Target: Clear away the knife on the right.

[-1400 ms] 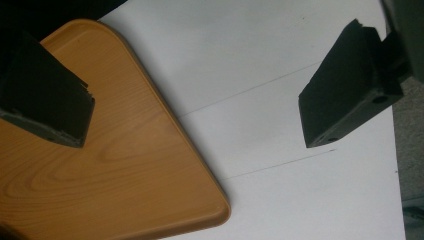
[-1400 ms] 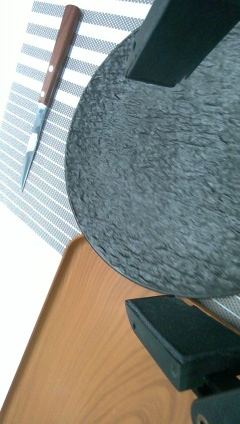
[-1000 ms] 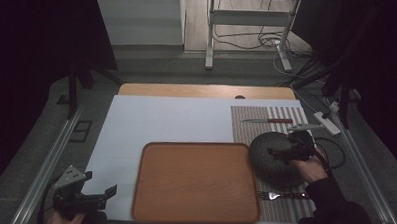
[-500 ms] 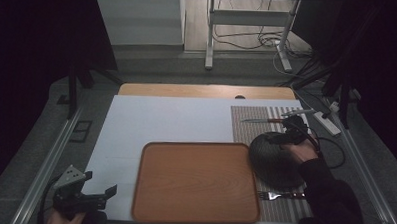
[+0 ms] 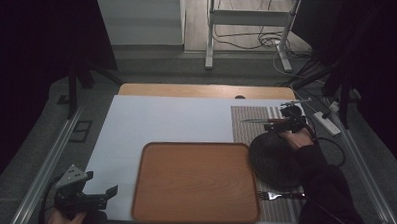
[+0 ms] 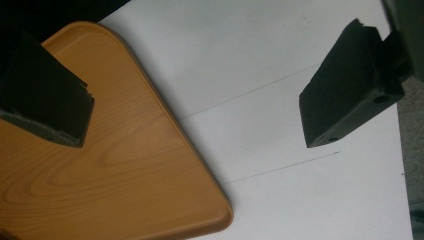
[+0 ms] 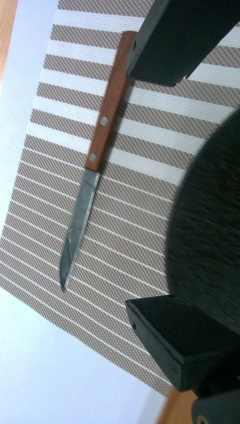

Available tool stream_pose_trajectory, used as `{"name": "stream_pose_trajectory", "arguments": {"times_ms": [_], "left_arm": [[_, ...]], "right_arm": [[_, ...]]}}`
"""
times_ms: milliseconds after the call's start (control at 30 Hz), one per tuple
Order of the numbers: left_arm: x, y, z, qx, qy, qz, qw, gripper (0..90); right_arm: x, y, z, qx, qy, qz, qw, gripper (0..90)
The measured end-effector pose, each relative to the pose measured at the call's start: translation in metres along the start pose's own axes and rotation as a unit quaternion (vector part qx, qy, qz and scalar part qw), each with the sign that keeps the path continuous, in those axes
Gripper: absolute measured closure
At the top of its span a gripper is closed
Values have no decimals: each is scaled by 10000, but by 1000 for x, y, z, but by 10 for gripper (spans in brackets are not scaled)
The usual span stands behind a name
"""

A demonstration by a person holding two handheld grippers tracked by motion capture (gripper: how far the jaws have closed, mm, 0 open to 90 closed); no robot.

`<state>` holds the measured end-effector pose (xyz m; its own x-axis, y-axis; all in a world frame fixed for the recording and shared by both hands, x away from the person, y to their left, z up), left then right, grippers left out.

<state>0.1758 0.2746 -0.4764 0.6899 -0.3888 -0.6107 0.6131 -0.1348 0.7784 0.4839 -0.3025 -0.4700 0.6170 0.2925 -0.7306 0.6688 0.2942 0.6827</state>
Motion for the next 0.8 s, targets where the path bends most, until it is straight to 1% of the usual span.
{"name": "stream_pose_trajectory", "arguments": {"times_ms": [267,533,600,700,733,800], "left_arm": [[0,0,0,3,-13,-16,10000,17],[1,0,0,5,-21,-29,10000,17],[1,0,0,7,-22,-30,10000,17],[1,0,0,6,-24,-33,10000,17],[1,0,0,7,-24,-35,10000,16],[1,0,0,12,-24,-40,10000,17]], "right_arm": [[19,10,11,12,-139,-103,9999,4],[34,19,22,55,-279,-126,9995,4],[37,20,24,33,-316,-179,9993,4],[42,22,27,-16,-409,-179,9990,6],[43,22,28,-28,-454,-181,9988,13],[44,23,30,-128,-538,-181,9983,86]]}}
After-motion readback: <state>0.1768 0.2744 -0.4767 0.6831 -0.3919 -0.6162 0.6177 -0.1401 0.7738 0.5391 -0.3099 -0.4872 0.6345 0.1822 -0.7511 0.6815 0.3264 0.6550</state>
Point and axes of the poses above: each handheld gripper's, and its own axes: x roughly forward along the jaws, y roughly out of its top, z roughly to its right, the point moved 1 cm from there along x, roughly forward along the jaws, and after that the axes turned 4 degrees about z, right-handed, at the moved point
